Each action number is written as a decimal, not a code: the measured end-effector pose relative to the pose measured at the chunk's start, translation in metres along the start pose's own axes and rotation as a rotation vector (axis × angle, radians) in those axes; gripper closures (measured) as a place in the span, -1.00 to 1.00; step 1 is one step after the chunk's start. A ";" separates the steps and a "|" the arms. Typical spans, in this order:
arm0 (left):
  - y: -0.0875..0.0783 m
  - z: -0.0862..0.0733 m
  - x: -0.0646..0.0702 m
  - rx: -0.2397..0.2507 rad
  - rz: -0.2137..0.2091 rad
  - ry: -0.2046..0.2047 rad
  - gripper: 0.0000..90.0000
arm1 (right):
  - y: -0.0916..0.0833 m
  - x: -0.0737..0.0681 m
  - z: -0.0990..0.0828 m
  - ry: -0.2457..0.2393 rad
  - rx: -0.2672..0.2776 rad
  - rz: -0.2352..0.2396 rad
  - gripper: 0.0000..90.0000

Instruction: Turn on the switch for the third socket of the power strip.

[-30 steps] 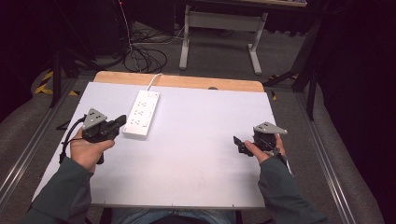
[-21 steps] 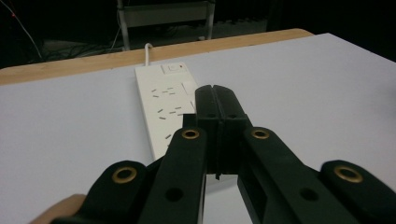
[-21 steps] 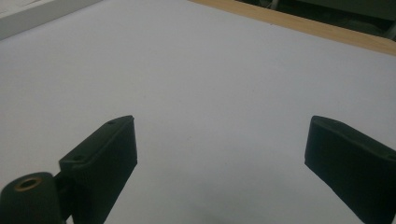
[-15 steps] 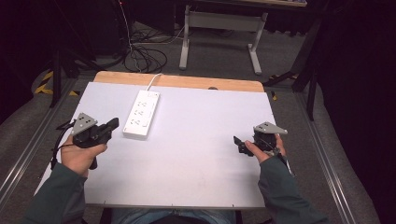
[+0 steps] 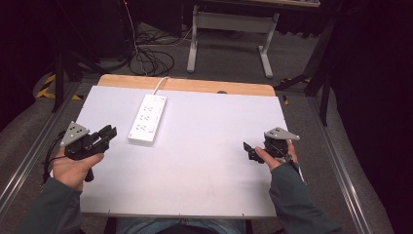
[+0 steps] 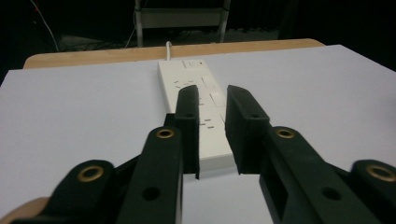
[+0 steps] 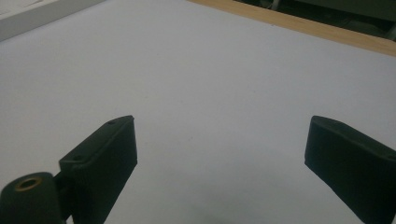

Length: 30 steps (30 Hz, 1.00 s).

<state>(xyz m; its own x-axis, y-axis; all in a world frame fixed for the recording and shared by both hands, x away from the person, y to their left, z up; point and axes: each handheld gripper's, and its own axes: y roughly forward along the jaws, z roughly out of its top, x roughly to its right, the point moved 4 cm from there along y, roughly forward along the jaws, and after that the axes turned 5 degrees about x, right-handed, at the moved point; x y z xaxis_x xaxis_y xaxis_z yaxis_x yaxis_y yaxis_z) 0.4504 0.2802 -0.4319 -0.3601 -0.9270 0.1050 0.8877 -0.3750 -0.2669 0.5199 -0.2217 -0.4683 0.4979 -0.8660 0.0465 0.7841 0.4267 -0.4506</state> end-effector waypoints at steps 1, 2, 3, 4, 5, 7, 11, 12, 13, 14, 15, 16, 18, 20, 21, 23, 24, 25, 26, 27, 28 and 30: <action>0.000 0.000 0.000 0.001 0.000 0.000 0.58 | 0.000 0.000 0.000 0.000 0.000 0.000 -0.78; -0.001 0.000 0.000 0.001 0.000 -0.001 0.54 | 0.000 0.000 0.000 0.000 -0.001 0.000 -0.78; -0.001 0.000 0.000 0.005 0.000 -0.007 0.50 | 0.000 0.000 0.000 0.000 -0.001 0.000 -0.78; -0.001 0.000 0.000 0.008 -0.001 -0.009 0.46 | 0.000 0.000 0.000 -0.001 -0.001 0.000 -0.78; -0.002 0.000 0.000 0.007 0.001 -0.006 0.42 | 0.000 0.000 0.000 0.000 -0.001 0.000 -0.78; -0.003 -0.001 -0.001 0.007 -0.001 -0.015 0.29 | 0.000 0.000 0.000 0.000 -0.001 0.000 -0.78; -0.003 -0.001 -0.002 0.007 0.001 -0.033 0.08 | 0.000 0.000 0.000 -0.002 -0.004 0.000 -0.78; -0.003 -0.001 -0.002 0.006 0.000 -0.033 0.04 | 0.000 0.000 0.000 -0.004 -0.002 0.001 -0.78; -0.003 -0.001 -0.002 0.003 0.000 -0.033 -0.01 | 0.000 0.000 0.000 -0.002 -0.002 0.000 -0.78; -0.003 -0.001 -0.002 0.000 0.002 -0.032 -0.05 | 0.000 0.000 0.000 -0.001 -0.002 -0.001 -0.78; -0.002 -0.001 -0.002 0.000 0.003 -0.032 -0.08 | 0.000 0.000 0.000 0.000 -0.003 -0.002 -0.78; -0.002 -0.001 -0.002 0.000 0.001 -0.034 -0.10 | 0.000 0.000 0.000 0.000 -0.003 -0.002 -0.78; -0.002 -0.001 -0.001 0.000 0.000 -0.036 -0.15 | 0.000 0.000 0.000 -0.001 -0.002 -0.002 -0.78; -0.002 -0.002 -0.001 -0.001 0.002 -0.035 -0.20 | 0.000 0.000 0.000 -0.003 -0.003 0.000 -0.78; -0.002 -0.002 -0.001 -0.003 0.006 -0.037 -0.24 | 0.000 0.000 0.000 -0.003 -0.003 -0.001 -0.78; -0.001 -0.002 -0.002 -0.005 0.007 -0.043 -0.29 | 0.000 0.000 0.000 0.000 -0.003 -0.002 -0.78; -0.001 -0.002 -0.002 -0.007 0.008 -0.047 -0.32 | 0.000 0.000 0.000 0.000 -0.003 -0.003 -0.78; -0.001 -0.002 -0.002 -0.010 0.008 -0.051 -0.36 | 0.000 0.000 0.000 -0.001 -0.004 -0.002 -0.78; -0.001 -0.002 -0.002 -0.013 0.007 -0.057 -0.39 | 0.000 0.000 0.000 0.000 -0.004 -0.002 -0.78; -0.001 -0.002 -0.002 -0.013 0.007 -0.060 -0.40 | 0.000 0.000 0.000 0.000 -0.005 -0.001 -0.78; -0.001 -0.002 -0.002 -0.012 0.009 -0.062 -0.43 | 0.000 0.000 0.000 0.000 -0.005 -0.001 -0.78; -0.001 -0.001 -0.002 -0.002 0.012 -0.069 -0.50 | 0.000 0.000 0.000 0.002 -0.006 -0.002 -0.78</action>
<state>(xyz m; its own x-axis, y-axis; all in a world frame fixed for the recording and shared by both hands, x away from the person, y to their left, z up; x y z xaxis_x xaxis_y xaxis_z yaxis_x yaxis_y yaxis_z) 0.4497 0.2824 -0.4329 -0.3288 -0.9293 0.1680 0.8911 -0.3642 -0.2706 0.5194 -0.2218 -0.4686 0.4956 -0.8674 0.0458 0.7831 0.4234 -0.4555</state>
